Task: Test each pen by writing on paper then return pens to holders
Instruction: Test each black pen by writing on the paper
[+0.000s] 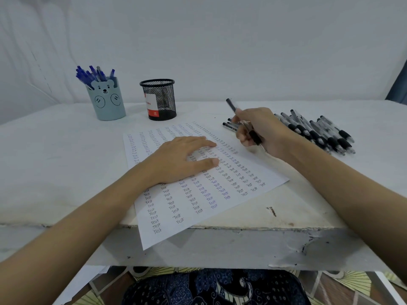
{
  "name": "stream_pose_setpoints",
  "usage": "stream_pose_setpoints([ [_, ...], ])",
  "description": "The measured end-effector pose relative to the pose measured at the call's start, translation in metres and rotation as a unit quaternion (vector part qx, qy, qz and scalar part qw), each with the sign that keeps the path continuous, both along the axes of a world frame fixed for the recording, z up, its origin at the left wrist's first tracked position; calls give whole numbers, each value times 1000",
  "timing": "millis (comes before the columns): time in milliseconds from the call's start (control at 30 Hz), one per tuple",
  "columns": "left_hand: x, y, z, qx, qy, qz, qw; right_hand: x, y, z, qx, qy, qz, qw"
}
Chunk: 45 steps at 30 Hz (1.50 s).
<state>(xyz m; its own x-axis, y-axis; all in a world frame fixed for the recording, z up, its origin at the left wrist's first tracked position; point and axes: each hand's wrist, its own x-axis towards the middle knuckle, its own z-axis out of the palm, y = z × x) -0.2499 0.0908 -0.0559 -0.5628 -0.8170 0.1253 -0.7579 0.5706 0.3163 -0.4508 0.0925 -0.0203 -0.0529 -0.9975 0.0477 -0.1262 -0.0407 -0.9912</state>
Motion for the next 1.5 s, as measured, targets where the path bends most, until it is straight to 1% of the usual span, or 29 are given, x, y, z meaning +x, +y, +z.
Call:
stream_pose_setpoints([
  [100, 0, 0, 0, -1, -3, -1, 1000, -2, 2, 3, 38, -78, 51, 995],
  [167, 0, -1, 0, -1, -2, -1, 1000, -4, 2, 4, 37, -103, 63, 992],
  [233, 1, -1, 0, 0, -1, -3, 1000, -6, 2, 5, 33, -110, 66, 991],
  [467, 0, -2, -2, 1, 0, 4, 1000, -3, 3, 4, 52, -52, 34, 997],
  [667, 1, -3, -1, 0, 2, 0, 1000, -1, 0, 1, 52, -52, -8, 997],
  [733, 1, -2, -2, -1, -1, 1, 1000, -2, 0, 2, 38, -22, -17, 999],
  [833, 2, -4, -2, 4, -9, -4, 1000, -5, 1, 5, -11, 39, -51, 998],
  [867, 2, -4, -1, 10, -6, -9, 1000, -6, 0, 6, -30, 40, -71, 996],
  [933, 1, -3, 3, 34, 3, -24, 999, -12, 0, 9, -58, 13, -107, 992],
  [1033, 2, -4, 12, 116, 17, -45, 992, -22, 1, 14, -69, -2, -141, 988],
  [1133, 3, -12, 19, 190, 11, -69, 979, -28, -1, 13, -82, 46, -187, 978],
  [1200, 1, -19, 22, 220, 17, -89, 971, -33, -4, 13, -96, 95, -226, 965],
  [1267, -2, -25, 24, 242, 38, -107, 964, -40, -5, 13, -104, 133, -246, 955],
  [1400, 0, -35, 28, 267, 61, -124, 954, -51, -8, 11, -105, 237, -276, 926],
  [1500, 2, -41, 30, 267, 71, -125, 953, -57, -9, 11, -92, 284, -295, 908],
])
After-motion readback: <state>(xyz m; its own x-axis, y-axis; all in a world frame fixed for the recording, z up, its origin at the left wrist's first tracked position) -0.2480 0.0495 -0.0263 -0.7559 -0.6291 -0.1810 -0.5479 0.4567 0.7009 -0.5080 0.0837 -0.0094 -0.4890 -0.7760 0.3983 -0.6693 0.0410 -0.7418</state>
